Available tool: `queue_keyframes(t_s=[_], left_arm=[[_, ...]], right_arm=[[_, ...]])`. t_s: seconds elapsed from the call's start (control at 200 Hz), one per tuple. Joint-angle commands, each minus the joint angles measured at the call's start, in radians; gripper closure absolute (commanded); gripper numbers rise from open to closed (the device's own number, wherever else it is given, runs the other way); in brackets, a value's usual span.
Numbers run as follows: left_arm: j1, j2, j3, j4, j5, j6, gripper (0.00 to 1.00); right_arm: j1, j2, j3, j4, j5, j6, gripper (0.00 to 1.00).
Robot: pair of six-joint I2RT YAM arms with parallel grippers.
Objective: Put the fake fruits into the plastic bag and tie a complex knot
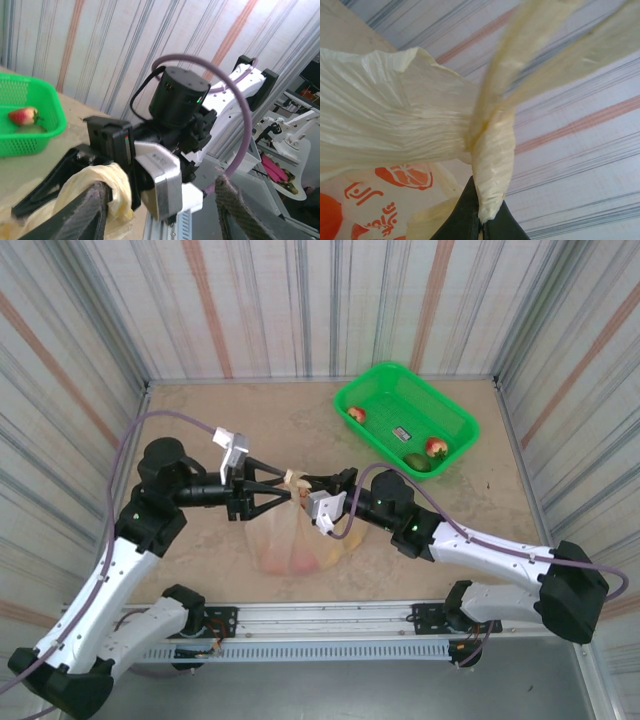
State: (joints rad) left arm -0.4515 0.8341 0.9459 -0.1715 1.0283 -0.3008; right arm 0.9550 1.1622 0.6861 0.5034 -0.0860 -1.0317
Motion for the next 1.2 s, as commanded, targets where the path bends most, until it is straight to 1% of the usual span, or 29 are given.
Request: queue_keyframes(t_s=[0.0,0.135,0.245,0.316,0.496,0.541,0.606,0.691,0.751,0.802,0.872,0.912,0.992,1.022,1.092,1.147,1.197], left_arm=[[0.002,-0.013,-0.009,-0.210,-0.059,0.090,0.45],[0.004,-0.085,-0.037,-0.305,-0.178,0.130,0.39],[0.006,-0.094,-0.032,-0.359,-0.197,0.149,0.38],[0.008,-0.097,-0.035,-0.400,-0.245,0.154,0.39],[0.011,-0.203,-0.134,-0.346,-0.330,0.109,0.40],[0.013,-0.219,-0.132,-0.355,-0.365,0.110,0.43],[0.021,-0.233,-0.116,-0.371,-0.420,0.117,0.51],[0.038,-0.229,-0.093,-0.372,-0.552,0.099,0.62],[0.048,-0.195,-0.064,-0.366,-0.646,0.090,0.62],[0.054,-0.144,-0.040,-0.341,-0.687,0.083,0.57],[0.060,-0.033,0.003,-0.299,-0.653,0.090,0.53],[0.060,0.032,0.030,-0.272,-0.607,0.095,0.51],[0.060,0.111,0.061,-0.180,-0.410,0.111,0.50],[0.059,0.118,0.061,-0.140,-0.357,0.104,0.50],[0.056,0.102,0.044,-0.082,-0.303,0.088,0.48],[0.056,0.071,0.020,-0.073,-0.236,0.106,0.47],[0.056,0.036,-0.001,-0.102,-0.183,0.132,0.46]], right_arm=[[-0.007,-0.029,0.034,-0.011,-0.021,0.025,1.00],[-0.009,-0.035,0.037,-0.019,-0.027,0.029,1.00],[-0.010,-0.038,0.041,-0.022,-0.027,0.022,1.00],[-0.012,-0.038,0.043,-0.019,-0.028,0.017,1.00],[-0.014,-0.045,0.049,-0.025,-0.039,0.013,1.00],[-0.015,-0.047,0.050,-0.027,-0.041,0.013,1.00],[-0.015,-0.048,0.051,-0.036,-0.047,0.013,1.00],[-0.015,-0.050,0.049,-0.039,-0.055,0.016,1.00],[-0.015,-0.052,0.050,-0.040,-0.060,0.020,1.00],[-0.014,-0.052,0.050,-0.040,-0.064,0.024,1.00],[-0.015,-0.051,0.053,-0.042,-0.070,0.029,1.00],[-0.014,-0.050,0.057,-0.047,-0.072,0.030,1.00],[-0.019,-0.047,0.066,-0.061,-0.070,0.032,1.00],[-0.018,-0.047,0.067,-0.060,-0.072,0.033,1.00],[-0.024,-0.044,0.073,-0.074,-0.068,0.036,1.00],[-0.030,-0.042,0.078,-0.079,-0.063,0.037,1.00],[-0.036,-0.037,0.077,-0.073,-0.064,0.045,1.00]])
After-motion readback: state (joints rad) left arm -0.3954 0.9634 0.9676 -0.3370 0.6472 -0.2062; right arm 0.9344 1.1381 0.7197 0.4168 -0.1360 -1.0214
